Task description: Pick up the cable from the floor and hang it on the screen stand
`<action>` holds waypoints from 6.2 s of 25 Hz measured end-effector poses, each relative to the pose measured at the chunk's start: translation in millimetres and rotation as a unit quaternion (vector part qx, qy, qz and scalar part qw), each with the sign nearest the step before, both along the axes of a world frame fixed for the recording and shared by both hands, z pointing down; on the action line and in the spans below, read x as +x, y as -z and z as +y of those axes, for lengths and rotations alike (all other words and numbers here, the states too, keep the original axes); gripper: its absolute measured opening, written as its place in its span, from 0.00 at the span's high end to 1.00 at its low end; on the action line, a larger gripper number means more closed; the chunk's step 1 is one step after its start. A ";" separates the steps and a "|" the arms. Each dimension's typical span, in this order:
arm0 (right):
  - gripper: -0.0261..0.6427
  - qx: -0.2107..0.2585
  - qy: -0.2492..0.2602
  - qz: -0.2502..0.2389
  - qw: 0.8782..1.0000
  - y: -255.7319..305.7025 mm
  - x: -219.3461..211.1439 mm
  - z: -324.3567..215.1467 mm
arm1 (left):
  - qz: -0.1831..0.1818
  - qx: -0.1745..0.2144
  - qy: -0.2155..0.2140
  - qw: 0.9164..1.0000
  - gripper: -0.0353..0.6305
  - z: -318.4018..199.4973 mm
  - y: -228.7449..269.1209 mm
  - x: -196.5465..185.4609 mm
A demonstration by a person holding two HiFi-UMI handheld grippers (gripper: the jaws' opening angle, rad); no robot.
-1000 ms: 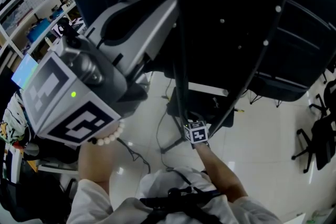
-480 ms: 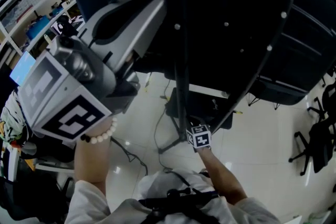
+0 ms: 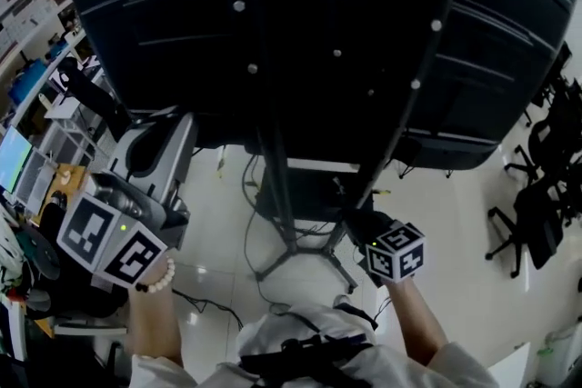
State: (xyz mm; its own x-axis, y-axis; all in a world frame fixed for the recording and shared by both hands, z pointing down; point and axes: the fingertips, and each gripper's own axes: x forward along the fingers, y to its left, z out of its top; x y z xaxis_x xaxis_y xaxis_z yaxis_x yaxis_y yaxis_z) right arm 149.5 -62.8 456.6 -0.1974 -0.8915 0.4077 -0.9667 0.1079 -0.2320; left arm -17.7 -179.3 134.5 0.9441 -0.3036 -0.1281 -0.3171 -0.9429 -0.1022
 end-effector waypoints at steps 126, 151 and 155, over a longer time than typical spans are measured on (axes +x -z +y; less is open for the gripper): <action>0.94 0.103 -0.330 -0.045 0.937 -4.9 -344.2 195.2 | -0.183 -0.233 -0.226 0.928 0.94 211.7 -321.3 -234.8; 0.94 0.057 -0.326 0.029 0.943 -6.2 -450.7 191.6 | -0.169 -0.239 -0.253 0.922 0.94 221.8 -314.4 -320.7; 0.94 0.060 -0.330 0.027 0.942 -7.1 -441.1 193.7 | -0.170 -0.237 -0.256 0.922 0.94 224.3 -314.1 -312.4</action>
